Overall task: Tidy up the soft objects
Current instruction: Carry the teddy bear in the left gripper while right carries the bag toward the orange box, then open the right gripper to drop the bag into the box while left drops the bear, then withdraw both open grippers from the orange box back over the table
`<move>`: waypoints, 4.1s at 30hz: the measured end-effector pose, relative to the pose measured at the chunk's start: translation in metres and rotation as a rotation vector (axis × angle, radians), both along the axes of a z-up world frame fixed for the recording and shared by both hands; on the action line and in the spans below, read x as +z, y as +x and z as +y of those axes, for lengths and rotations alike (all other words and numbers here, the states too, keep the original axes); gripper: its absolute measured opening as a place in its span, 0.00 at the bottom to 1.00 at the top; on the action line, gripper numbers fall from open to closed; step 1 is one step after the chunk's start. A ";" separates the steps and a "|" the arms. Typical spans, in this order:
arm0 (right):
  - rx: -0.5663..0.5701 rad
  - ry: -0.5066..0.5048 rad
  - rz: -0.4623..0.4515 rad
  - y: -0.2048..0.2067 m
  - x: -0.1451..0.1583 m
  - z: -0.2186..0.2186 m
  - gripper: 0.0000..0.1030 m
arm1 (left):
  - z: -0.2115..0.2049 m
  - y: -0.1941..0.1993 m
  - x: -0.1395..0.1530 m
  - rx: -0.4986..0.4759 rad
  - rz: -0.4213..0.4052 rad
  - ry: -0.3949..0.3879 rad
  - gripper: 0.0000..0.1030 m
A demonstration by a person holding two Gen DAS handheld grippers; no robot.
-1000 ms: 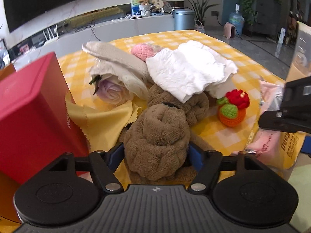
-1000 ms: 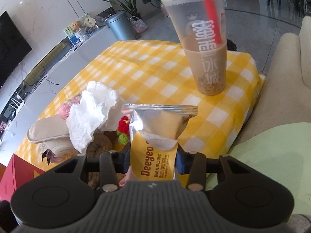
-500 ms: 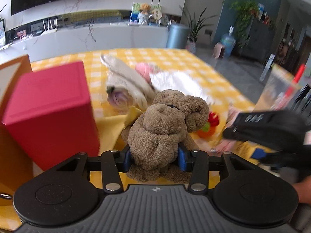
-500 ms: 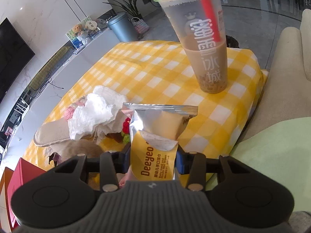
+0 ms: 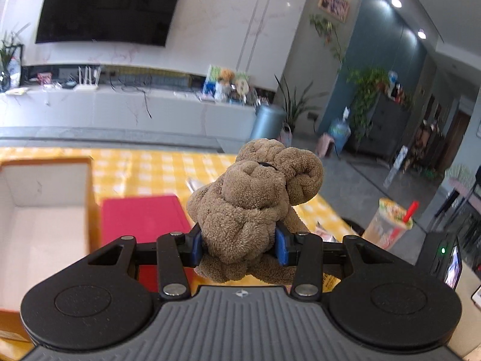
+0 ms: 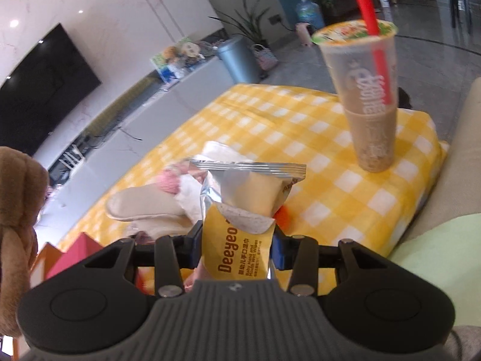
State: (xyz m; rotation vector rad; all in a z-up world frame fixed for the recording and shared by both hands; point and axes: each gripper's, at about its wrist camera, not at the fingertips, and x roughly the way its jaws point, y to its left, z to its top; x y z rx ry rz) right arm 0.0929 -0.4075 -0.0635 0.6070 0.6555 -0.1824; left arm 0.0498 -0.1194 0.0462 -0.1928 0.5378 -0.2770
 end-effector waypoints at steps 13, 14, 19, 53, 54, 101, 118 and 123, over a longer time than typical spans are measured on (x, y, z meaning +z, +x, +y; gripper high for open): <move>0.367 0.113 -0.206 -0.020 0.064 0.105 0.42 | 0.104 -0.033 0.021 0.202 -0.086 0.031 0.50; 0.406 0.131 -0.214 -0.020 0.068 0.117 0.42 | 0.112 -0.035 0.019 0.228 -0.086 0.018 0.50; 0.547 0.123 -0.209 -0.013 0.080 0.179 0.42 | 0.146 -0.036 0.008 0.286 -0.072 -0.012 0.50; 0.847 -0.129 0.210 0.014 -0.024 0.405 0.42 | 0.234 -0.033 -0.029 0.482 0.097 -0.083 0.50; 0.845 -0.128 0.210 0.016 -0.024 0.404 0.42 | 0.235 -0.033 -0.030 0.484 0.098 -0.086 0.50; 0.668 -0.253 -0.057 -0.006 0.027 0.235 0.58 | 0.204 0.010 -0.057 0.537 0.210 0.212 0.87; 0.738 -0.361 0.024 -0.015 0.008 0.278 0.07 | 0.197 0.026 -0.095 0.570 0.356 0.211 0.34; 0.720 -0.343 0.025 -0.013 0.007 0.271 0.07 | 0.189 0.028 -0.094 0.566 0.353 0.240 0.34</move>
